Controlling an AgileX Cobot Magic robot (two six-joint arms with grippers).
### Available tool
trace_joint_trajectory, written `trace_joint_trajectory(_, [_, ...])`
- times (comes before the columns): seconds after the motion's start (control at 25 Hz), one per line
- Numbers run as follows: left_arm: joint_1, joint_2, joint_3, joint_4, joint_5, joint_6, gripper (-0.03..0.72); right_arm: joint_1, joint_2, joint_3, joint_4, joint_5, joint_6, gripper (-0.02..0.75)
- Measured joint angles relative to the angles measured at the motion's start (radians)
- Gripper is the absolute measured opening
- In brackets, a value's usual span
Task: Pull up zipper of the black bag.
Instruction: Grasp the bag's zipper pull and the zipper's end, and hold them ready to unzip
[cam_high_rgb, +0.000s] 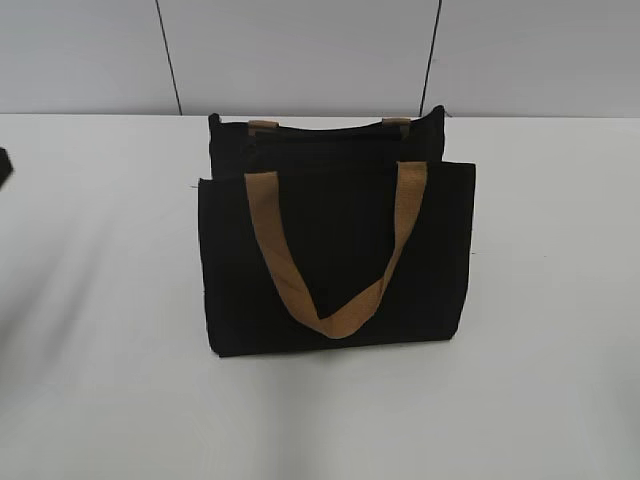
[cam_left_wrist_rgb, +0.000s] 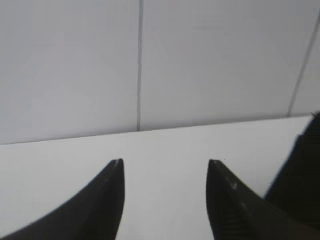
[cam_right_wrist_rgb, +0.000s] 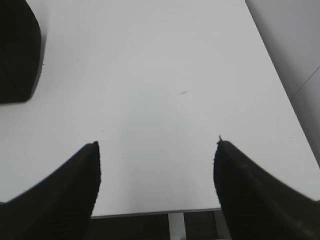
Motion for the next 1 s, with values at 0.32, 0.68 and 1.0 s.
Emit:
trace_joint_trajectory(0.32, [-0.004,0.429,-0.134,0.51,-0.148,-0.144,0.337,0.0,0.0,0.0,0.0,0.0,0.0,0.537])
trace_joint_trajectory(0.68, [-0.006,0.682,-0.382,0.873,-0.235,-0.172,0.335,0.0,0.0,0.0,0.0,0.0,0.0,0.537])
trace_joint_trajectory(1.0, [-0.105,0.854,-0.496,0.871,-0.252,-0.173,0.335,0.0,0.0,0.0,0.0,0.0,0.0,0.537])
